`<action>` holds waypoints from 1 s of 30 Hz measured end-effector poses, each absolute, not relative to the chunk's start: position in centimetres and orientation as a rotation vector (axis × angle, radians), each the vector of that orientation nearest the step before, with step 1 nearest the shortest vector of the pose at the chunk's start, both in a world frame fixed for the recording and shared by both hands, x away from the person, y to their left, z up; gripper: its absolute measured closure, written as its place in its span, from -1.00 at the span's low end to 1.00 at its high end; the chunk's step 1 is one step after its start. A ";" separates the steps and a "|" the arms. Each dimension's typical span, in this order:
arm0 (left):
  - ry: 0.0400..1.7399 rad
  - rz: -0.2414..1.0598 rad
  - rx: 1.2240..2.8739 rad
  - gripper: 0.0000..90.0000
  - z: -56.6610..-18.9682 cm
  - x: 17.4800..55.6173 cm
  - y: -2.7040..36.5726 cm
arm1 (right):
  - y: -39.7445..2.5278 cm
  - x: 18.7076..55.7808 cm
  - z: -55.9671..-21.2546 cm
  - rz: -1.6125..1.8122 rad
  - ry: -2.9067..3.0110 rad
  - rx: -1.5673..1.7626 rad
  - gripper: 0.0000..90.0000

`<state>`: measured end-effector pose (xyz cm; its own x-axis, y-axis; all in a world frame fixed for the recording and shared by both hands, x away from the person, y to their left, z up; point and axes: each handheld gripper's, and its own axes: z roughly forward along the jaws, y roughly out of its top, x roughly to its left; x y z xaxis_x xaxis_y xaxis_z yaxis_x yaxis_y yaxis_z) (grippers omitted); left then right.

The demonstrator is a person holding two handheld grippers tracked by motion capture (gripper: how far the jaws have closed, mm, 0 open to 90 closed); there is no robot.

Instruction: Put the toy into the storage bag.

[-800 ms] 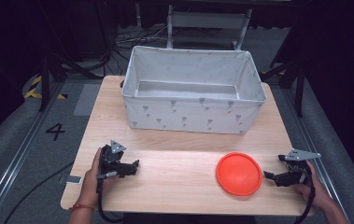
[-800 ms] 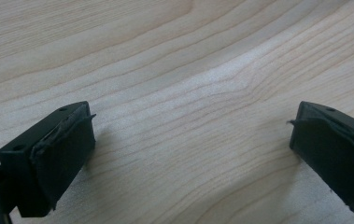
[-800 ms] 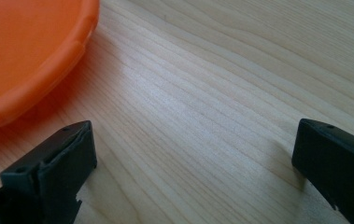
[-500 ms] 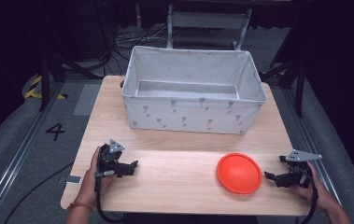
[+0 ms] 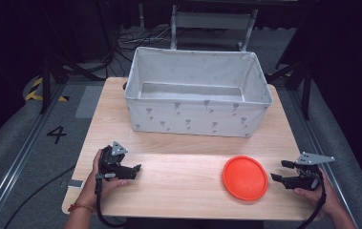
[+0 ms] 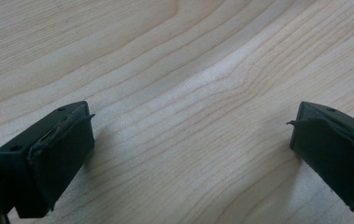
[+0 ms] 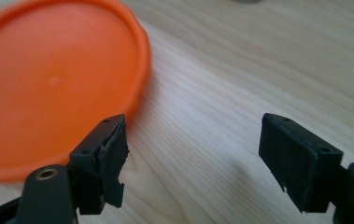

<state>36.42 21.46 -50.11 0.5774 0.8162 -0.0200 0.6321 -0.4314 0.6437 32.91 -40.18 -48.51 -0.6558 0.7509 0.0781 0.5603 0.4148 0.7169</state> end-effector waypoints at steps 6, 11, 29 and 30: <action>1.148 0.392 2.202 -1.00 -50.1 36.4 21.4 | -38.0 33.0 -47.4 1.112 2.412 1.110 -0.47; 1.149 0.395 2.201 -1.00 -50.1 36.4 21.4 | -35.3 32.8 -48.1 1.059 2.496 1.048 -0.52; 1.147 0.396 2.202 -1.00 -50.1 36.4 21.4 | -33.0 33.2 -50.0 1.054 2.577 0.969 -0.64; 1.148 0.395 2.201 -1.00 -50.1 36.4 21.4 | -33.0 33.3 -49.9 1.050 2.574 0.985 -0.54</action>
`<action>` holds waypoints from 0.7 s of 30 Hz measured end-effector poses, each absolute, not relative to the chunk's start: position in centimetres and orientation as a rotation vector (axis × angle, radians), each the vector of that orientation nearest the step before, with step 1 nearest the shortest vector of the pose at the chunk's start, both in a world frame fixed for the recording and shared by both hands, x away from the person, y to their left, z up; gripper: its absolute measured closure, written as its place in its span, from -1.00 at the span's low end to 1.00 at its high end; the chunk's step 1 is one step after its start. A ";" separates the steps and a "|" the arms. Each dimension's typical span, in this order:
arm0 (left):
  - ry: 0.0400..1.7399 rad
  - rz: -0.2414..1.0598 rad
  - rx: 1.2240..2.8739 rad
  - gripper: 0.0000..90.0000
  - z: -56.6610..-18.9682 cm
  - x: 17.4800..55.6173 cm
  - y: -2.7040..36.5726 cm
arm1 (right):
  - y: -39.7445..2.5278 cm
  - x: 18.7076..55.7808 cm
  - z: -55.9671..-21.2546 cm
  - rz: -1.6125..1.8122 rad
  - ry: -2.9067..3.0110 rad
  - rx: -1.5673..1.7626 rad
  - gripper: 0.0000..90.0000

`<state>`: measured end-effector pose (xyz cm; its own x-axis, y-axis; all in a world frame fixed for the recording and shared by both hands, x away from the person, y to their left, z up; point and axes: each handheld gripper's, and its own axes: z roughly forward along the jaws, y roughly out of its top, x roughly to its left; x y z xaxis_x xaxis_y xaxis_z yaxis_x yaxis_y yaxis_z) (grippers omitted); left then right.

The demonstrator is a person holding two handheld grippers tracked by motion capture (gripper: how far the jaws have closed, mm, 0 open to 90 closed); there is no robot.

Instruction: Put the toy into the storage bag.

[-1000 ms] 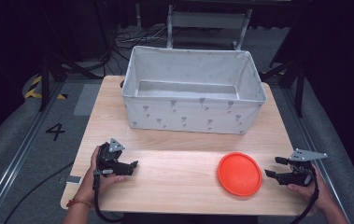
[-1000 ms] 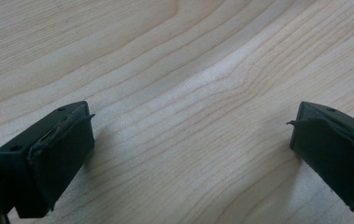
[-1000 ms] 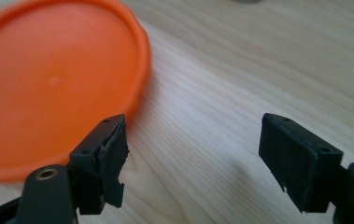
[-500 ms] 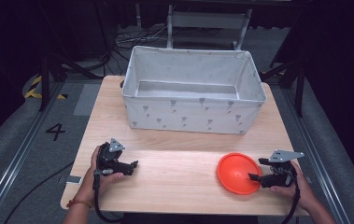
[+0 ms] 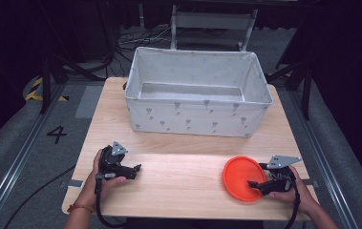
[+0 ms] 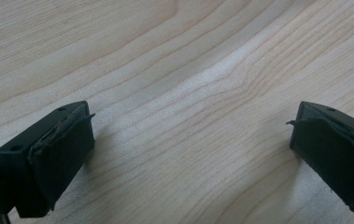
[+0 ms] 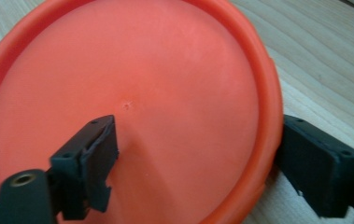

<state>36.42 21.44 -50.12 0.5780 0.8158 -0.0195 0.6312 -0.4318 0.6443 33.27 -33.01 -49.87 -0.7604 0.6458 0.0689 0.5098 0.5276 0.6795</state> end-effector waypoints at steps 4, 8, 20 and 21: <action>1.148 0.397 2.199 -0.99 -50.1 36.4 21.4 | -33.3 33.8 -49.5 1.052 2.539 1.050 -0.07; 1.150 0.396 2.202 -0.99 -50.1 36.4 21.4 | -33.8 34.2 -49.4 1.084 2.532 1.094 0.26; 1.149 0.396 2.202 -0.99 -50.1 36.4 21.4 | -34.8 33.5 -45.9 1.186 2.519 0.998 0.77; 1.154 0.393 2.200 -0.99 -50.1 36.3 21.4 | -34.7 33.3 -45.5 1.190 2.517 0.987 0.78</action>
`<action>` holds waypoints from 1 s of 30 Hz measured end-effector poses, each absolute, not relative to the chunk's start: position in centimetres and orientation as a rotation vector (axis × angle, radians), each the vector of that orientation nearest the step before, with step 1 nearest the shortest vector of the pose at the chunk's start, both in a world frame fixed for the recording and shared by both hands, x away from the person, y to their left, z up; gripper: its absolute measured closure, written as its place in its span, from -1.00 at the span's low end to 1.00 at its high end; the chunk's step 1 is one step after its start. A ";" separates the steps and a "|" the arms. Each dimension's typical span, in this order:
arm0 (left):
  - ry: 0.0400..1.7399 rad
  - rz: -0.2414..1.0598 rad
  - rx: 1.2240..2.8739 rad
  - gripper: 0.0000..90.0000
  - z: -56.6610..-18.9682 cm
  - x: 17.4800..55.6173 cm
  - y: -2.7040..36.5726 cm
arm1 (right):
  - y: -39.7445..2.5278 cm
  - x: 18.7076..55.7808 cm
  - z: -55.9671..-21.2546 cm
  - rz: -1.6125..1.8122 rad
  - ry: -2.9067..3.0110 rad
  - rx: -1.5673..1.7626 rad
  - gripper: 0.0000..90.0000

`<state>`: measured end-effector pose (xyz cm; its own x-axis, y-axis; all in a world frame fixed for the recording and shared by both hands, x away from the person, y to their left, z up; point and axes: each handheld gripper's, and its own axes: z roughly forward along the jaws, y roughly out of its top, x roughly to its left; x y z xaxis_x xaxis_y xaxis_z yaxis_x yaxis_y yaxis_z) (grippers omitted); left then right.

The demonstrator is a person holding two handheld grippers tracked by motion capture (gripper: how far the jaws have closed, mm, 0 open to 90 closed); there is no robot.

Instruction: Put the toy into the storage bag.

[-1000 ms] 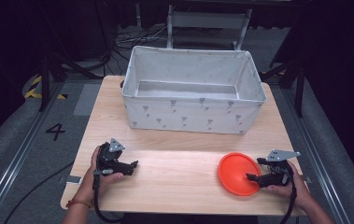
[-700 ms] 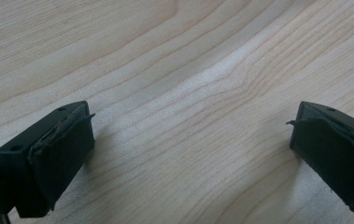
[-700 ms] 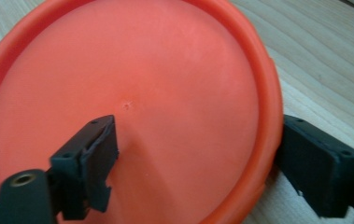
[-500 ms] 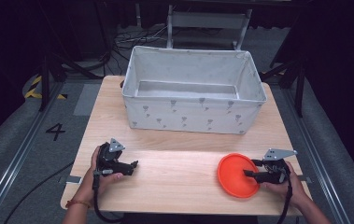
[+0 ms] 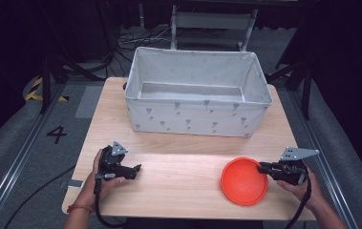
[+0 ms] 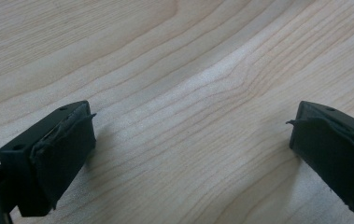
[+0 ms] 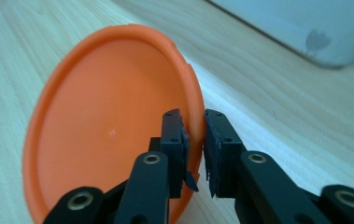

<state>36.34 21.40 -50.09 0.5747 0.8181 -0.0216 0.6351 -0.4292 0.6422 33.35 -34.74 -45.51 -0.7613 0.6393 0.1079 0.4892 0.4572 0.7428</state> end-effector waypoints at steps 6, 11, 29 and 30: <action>1.167 0.391 2.199 -0.99 -50.0 36.3 21.3 | -34.2 32.7 -43.6 1.197 2.524 0.911 0.83; 1.177 0.399 2.190 -0.99 -50.1 36.3 21.2 | -32.9 32.5 -41.6 1.127 2.544 0.813 0.83; 1.182 0.399 2.188 -0.99 -50.1 36.2 21.2 | -32.4 32.5 -35.9 1.039 2.499 0.696 0.83; 1.182 0.399 2.188 -0.99 -50.1 36.2 21.2 | -32.4 32.5 -35.9 1.039 2.499 0.696 0.83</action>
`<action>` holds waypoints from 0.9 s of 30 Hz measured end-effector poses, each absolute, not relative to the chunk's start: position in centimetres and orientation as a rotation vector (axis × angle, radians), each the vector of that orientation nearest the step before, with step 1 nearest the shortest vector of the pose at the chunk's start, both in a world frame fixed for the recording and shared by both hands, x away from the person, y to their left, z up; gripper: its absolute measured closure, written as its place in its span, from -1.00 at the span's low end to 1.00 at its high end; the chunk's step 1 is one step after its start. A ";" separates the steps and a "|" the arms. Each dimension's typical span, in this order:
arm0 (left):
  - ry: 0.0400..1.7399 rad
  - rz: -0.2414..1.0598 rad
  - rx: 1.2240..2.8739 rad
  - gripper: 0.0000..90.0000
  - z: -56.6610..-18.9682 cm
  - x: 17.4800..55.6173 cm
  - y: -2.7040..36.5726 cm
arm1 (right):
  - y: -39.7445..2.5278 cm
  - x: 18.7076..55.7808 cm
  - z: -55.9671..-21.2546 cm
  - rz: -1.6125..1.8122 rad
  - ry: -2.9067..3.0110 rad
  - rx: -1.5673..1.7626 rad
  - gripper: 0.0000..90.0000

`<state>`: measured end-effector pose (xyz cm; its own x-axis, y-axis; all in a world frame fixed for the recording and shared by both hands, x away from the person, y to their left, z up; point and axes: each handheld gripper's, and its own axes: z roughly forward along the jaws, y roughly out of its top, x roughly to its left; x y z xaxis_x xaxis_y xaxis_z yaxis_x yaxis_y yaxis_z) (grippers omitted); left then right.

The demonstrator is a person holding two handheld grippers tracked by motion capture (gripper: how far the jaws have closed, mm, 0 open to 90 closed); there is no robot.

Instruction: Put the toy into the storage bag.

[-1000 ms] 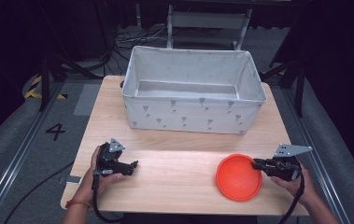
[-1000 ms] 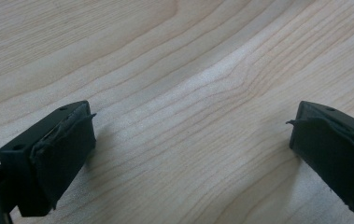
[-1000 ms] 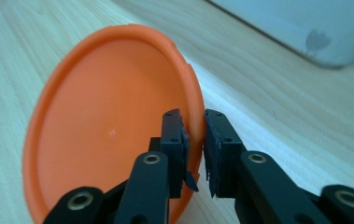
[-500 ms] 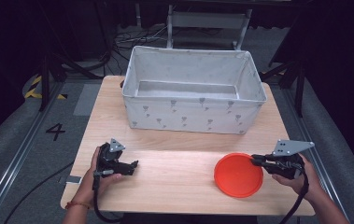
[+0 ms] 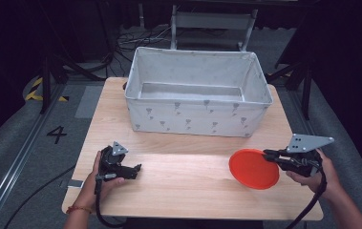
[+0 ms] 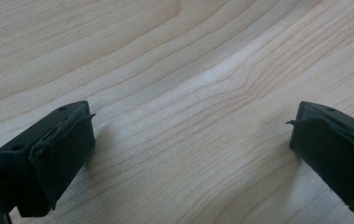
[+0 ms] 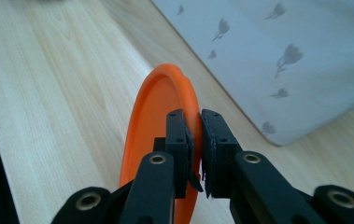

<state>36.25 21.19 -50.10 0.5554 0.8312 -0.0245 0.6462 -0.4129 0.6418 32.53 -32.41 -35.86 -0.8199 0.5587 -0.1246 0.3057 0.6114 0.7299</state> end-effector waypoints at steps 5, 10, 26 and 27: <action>1.187 0.399 2.185 -0.99 -50.1 36.2 21.2 | -33.0 32.5 -33.8 1.041 2.456 0.684 0.83; 1.186 0.401 2.187 -0.99 -50.1 36.2 21.2 | -33.3 32.3 -31.9 1.051 2.425 0.661 0.83; 1.197 0.403 2.176 -0.99 -50.1 36.1 21.1 | -32.6 32.7 -25.8 1.078 2.355 0.594 0.83; 1.196 0.404 2.177 -0.99 -50.1 36.1 21.1 | -32.5 33.0 -25.1 1.073 2.347 0.590 0.83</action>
<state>36.15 21.11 -50.12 0.5441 0.8386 -0.0266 0.6508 -0.4019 0.6441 33.00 -32.45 -25.05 -0.7868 0.5640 -0.2507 0.1793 0.5975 0.7816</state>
